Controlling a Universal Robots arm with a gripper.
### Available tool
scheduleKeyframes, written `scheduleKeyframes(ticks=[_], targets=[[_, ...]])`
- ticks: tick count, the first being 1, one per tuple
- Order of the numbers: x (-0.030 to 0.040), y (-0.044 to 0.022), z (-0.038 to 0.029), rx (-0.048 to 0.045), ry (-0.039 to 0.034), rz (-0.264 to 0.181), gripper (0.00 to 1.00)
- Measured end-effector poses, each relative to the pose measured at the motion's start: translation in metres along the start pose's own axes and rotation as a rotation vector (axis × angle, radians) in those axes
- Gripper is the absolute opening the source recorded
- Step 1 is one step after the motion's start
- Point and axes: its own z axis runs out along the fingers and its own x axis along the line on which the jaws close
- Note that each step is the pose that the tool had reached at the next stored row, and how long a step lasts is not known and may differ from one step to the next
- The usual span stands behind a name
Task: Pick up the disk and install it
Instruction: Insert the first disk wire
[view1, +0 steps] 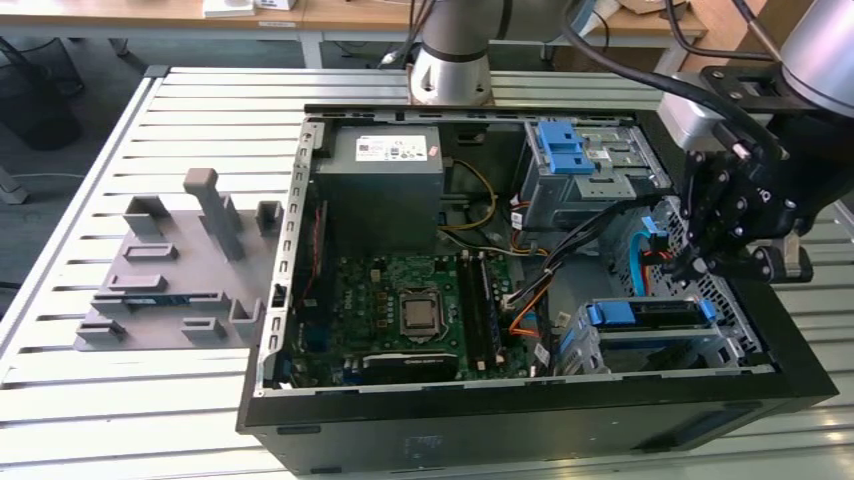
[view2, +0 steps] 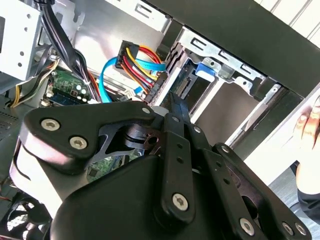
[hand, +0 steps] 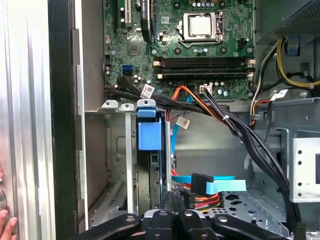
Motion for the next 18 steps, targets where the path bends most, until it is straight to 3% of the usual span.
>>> scheduleKeyframes(ticks=[10, 18], targets=[[-0.0134, 0.0004, -0.0020, 0.0037, -0.0003, 0.000, 0.11], [-0.0145, 0.0006, -0.0015, 0.0074, 0.0030, 0.000, 0.11]])
